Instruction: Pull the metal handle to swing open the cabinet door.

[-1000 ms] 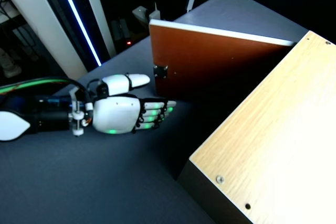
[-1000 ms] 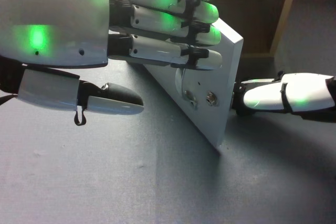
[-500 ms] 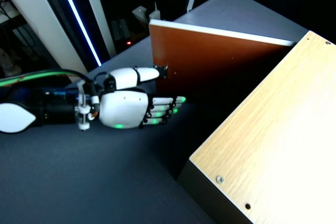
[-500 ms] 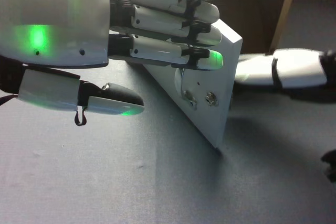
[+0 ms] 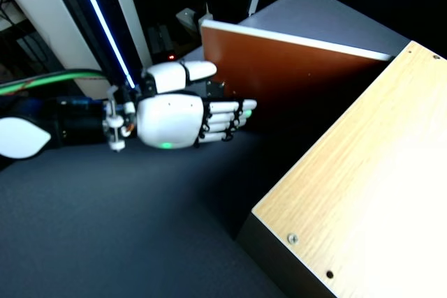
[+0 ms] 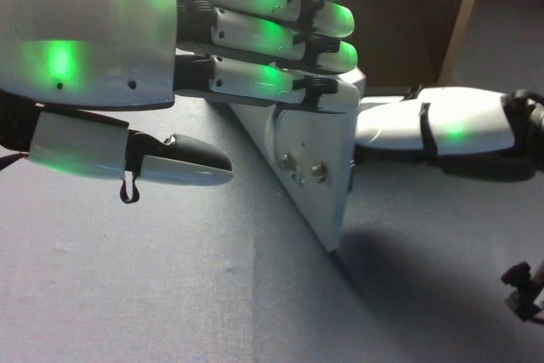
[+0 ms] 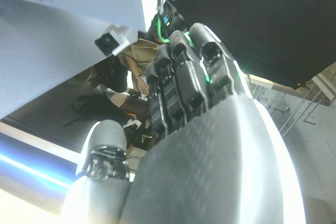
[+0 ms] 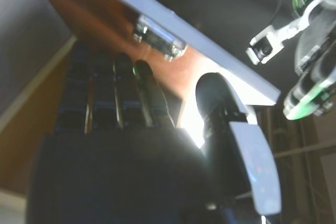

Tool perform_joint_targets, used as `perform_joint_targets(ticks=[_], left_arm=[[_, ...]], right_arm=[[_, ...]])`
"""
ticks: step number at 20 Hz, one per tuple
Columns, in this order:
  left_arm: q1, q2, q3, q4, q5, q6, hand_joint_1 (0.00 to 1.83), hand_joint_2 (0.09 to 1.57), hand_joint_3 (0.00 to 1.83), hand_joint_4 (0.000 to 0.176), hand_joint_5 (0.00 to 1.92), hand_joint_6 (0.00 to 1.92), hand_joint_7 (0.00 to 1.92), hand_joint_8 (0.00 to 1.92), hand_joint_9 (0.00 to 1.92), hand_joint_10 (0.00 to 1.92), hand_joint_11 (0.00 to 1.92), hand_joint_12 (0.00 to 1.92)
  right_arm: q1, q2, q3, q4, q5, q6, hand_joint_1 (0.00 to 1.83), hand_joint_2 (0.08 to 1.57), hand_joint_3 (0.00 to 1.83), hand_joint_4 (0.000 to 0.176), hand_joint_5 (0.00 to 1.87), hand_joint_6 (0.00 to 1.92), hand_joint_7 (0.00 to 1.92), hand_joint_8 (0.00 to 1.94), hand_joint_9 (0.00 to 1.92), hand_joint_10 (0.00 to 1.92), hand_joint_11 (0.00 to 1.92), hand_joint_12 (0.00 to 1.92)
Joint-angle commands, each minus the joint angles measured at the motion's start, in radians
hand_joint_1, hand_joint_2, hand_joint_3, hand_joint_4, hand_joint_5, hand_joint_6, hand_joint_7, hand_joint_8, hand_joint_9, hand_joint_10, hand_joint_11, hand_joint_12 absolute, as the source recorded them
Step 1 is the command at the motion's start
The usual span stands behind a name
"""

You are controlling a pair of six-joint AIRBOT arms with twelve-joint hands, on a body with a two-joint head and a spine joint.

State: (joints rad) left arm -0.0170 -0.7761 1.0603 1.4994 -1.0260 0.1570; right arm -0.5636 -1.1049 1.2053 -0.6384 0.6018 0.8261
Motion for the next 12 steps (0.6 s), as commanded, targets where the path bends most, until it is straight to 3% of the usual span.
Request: perform_joint_targets(ticks=[1, 12], left_arm=[[-0.011, 0.007, 0.001, -0.099, -0.025, 0.008, 0.0, 1.49, 0.0, 0.0, 0.36, 0.0, 0.39, 0.0, 0.36, 0.0, 0.0, 0.77], [-0.011, 0.007, 0.001, -0.099, -0.025, 0.008, 0.03, 1.49, 0.0, 0.0, 0.35, 0.0, 0.39, 0.0, 0.36, 0.0, 0.0, 0.77]], right_arm=[[0.016, 0.005, -0.004, 0.044, 0.106, 0.007, 0.0, 1.57, 0.0, 0.0, 0.09, 0.0, 0.12, 0.0, 0.13, 0.0, 0.0, 0.47], [0.038, 0.034, -0.097, 0.016, 0.098, -0.068, 0.0, 1.57, 0.01, 0.0, 0.09, 0.0, 0.12, 0.0, 0.13, 0.0, 0.0, 0.5]])
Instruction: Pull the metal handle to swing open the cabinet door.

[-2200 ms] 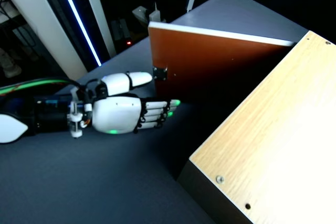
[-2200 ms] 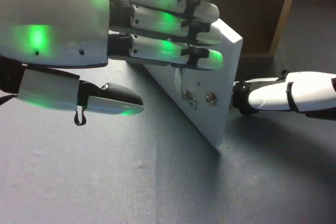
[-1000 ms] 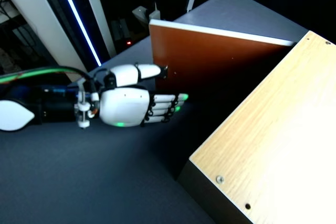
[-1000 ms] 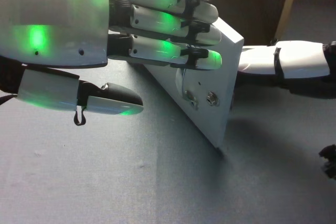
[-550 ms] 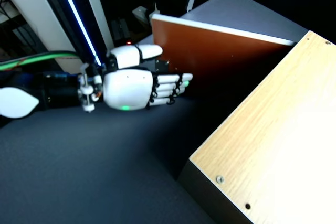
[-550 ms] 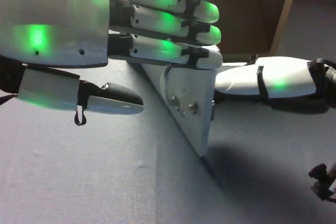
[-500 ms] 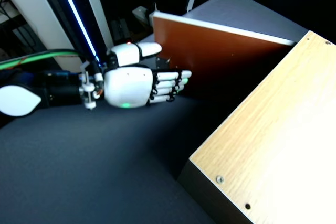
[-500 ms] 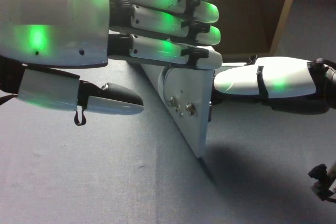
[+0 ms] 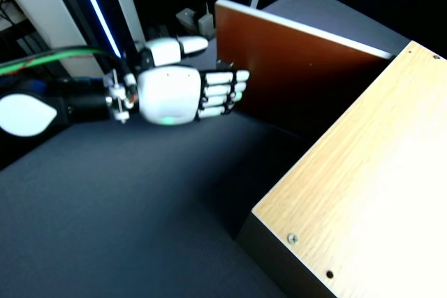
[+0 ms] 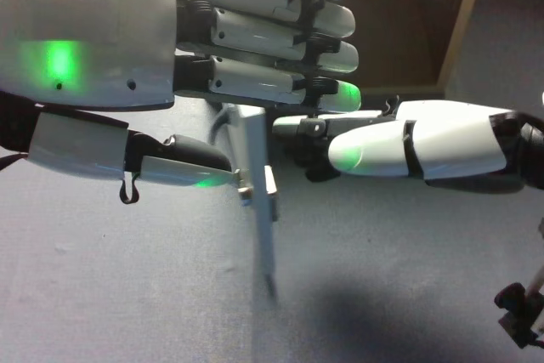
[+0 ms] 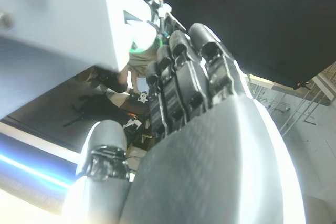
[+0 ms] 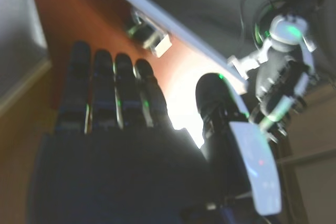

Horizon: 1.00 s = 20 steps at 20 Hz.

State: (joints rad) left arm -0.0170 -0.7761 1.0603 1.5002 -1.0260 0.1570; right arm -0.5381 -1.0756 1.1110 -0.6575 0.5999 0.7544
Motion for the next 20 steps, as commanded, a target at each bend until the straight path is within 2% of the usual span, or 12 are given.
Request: perform_joint_targets(ticks=[1, 10, 20], left_arm=[[-0.011, 0.007, 0.001, -0.1, -0.025, 0.008, 0.02, 1.49, 0.0, 0.0, 0.35, 0.0, 0.39, 0.0, 0.36, 0.0, 0.0, 0.77], [-0.011, 0.007, 0.001, -0.1, -0.025, 0.008, 0.07, 1.48, 0.0, 0.0, 0.35, 0.0, 0.39, 0.0, 0.36, 0.0, 0.0, 0.76], [-0.011, 0.007, 0.001, -0.1, -0.025, 0.008, 0.09, 1.48, 0.0, 0.0, 0.35, 0.0, 0.39, 0.0, 0.36, 0.0, 0.0, 0.76]], right_arm=[[0.017, 0.004, -0.006, 0.035, 0.091, 0.004, 0.0, 1.57, 0.01, 0.0, 0.09, 0.0, 0.12, 0.0, 0.13, 0.0, 0.0, 0.5], [0.033, -0.01, -0.027, 0.035, 0.085, 0.001, 0.0, 1.57, 0.01, 0.0, 0.1, 0.0, 0.13, 0.0, 0.13, 0.0, 0.0, 0.47], [0.045, -0.066, -0.034, 0.035, 0.026, -0.038, 0.0, 1.57, 0.01, 0.0, 0.09, 0.0, 0.12, 0.0, 0.13, 0.0, 0.0, 0.47]])
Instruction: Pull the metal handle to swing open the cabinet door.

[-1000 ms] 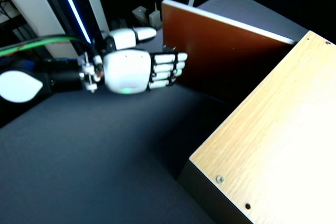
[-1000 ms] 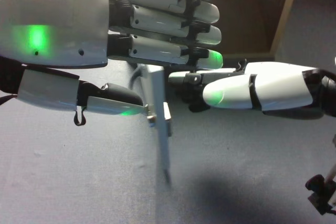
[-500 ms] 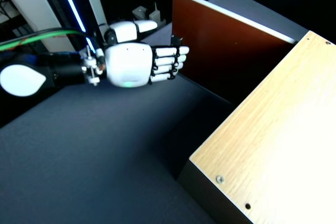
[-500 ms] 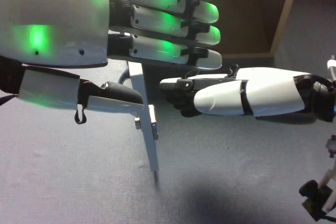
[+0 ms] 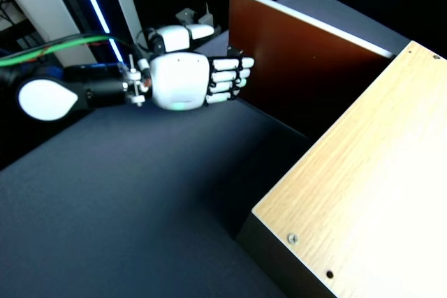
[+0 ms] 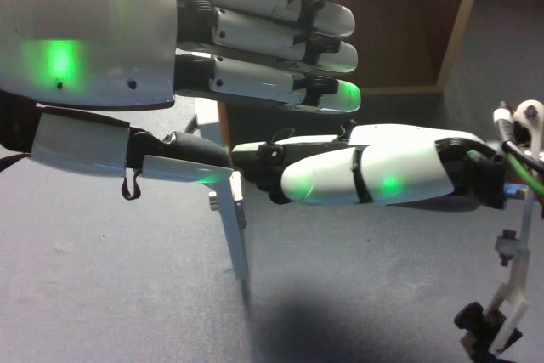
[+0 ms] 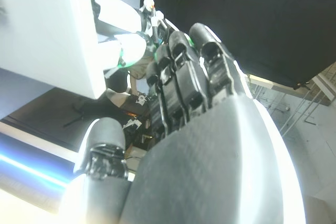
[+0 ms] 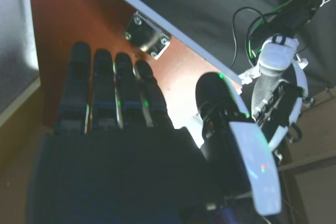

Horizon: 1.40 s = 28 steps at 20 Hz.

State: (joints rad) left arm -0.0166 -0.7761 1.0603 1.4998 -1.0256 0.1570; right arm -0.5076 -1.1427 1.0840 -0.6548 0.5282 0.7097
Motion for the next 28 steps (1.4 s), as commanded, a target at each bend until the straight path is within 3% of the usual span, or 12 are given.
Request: perform_joint_targets(ticks=[1, 22, 28], left_arm=[[-0.011, 0.007, 0.001, -0.1, -0.026, 0.008, 0.08, 1.48, 0.0, 0.0, 0.36, 0.0, 0.39, 0.0, 0.36, 0.0, 0.0, 0.76], [-0.011, 0.007, 0.001, -0.1, -0.026, 0.008, 0.12, 1.47, 0.0, 0.0, 0.35, 0.0, 0.39, 0.0, 0.35, 0.0, 0.0, 0.74], [-0.011, 0.007, 0.001, -0.1, -0.026, 0.008, 0.12, 1.47, 0.0, 0.0, 0.35, 0.0, 0.39, 0.0, 0.35, 0.0, 0.0, 0.76]], right_arm=[[0.018, -0.002, -0.008, 0.032, 0.095, 0.004, 0.0, 1.57, 0.01, 0.0, 0.09, 0.0, 0.12, 0.0, 0.12, 0.0, 0.0, 0.47], [0.066, -0.085, -0.023, 0.088, 0.054, -0.055, 0.0, 1.57, 0.0, 0.0, 0.09, 0.0, 0.13, 0.0, 0.14, 0.0, 0.0, 0.5], [0.066, -0.078, 0.013, 0.088, 0.024, -0.069, 0.0, 1.57, 0.0, 0.0, 0.1, 0.0, 0.13, 0.0, 0.14, 0.0, 0.0, 0.5]])
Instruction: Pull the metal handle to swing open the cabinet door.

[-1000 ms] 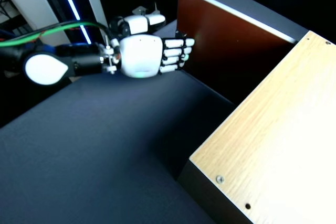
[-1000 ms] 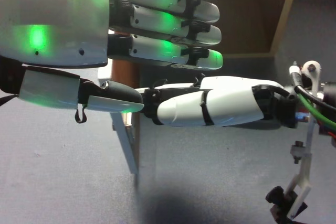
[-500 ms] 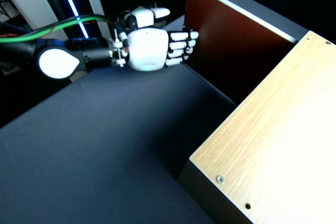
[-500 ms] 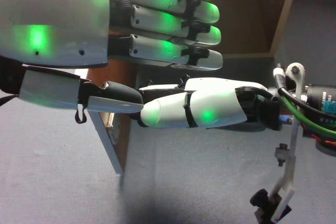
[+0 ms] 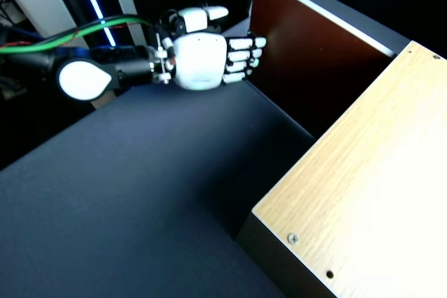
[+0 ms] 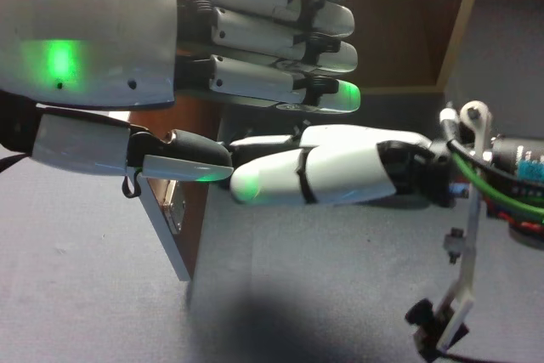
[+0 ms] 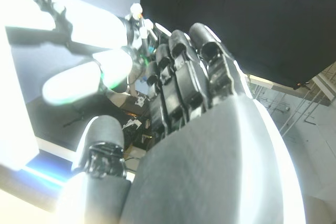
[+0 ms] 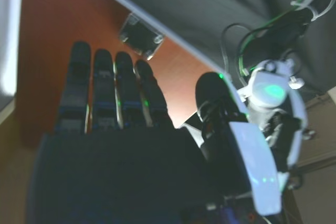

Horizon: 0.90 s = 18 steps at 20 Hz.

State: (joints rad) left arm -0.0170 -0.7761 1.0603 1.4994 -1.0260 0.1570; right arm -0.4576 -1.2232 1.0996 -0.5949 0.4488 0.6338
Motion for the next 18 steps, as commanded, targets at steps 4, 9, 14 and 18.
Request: perform_joint_targets(ticks=[4, 9, 14, 18], left_arm=[[-0.011, 0.007, 0.001, -0.099, -0.025, 0.008, 0.14, 1.46, 0.0, 0.0, 0.36, 0.0, 0.39, 0.0, 0.35, 0.0, 0.0, 0.75], [-0.011, 0.007, 0.001, -0.099, -0.025, 0.008, 0.12, 1.46, 0.0, 0.0, 0.36, 0.0, 0.39, 0.0, 0.35, 0.0, 0.0, 0.75], [-0.011, 0.007, 0.001, -0.099, -0.025, 0.008, 0.11, 1.47, 0.0, 0.0, 0.36, 0.0, 0.39, 0.0, 0.35, 0.0, 0.0, 0.76], [-0.011, 0.007, 0.001, -0.099, -0.025, 0.008, 0.11, 1.47, 0.0, 0.0, 0.35, 0.0, 0.38, 0.0, 0.35, 0.0, 0.0, 0.76]], right_arm=[[0.016, 0.027, 0.035, 0.028, 0.104, 0.007, 0.0, 1.57, 0.0, 0.0, 0.1, 0.0, 0.13, 0.0, 0.14, 0.0, 0.0, 0.5], [0.016, 0.063, 0.056, 0.028, 0.091, -0.136, 0.0, 1.56, 0.0, 0.0, 0.11, 0.0, 0.14, 0.0, 0.15, 0.0, 0.0, 0.53], [0.016, 0.099, 0.063, 0.028, 0.09, -0.292, 0.0, 1.57, 0.0, 0.0, 0.1, 0.0, 0.13, 0.0, 0.15, 0.0, 0.0, 0.51], [0.016, 0.141, 0.064, 0.028, 0.09, -0.435, 0.0, 1.57, 0.0, 0.0, 0.1, 0.0, 0.14, 0.0, 0.15, 0.0, 0.0, 0.51]])
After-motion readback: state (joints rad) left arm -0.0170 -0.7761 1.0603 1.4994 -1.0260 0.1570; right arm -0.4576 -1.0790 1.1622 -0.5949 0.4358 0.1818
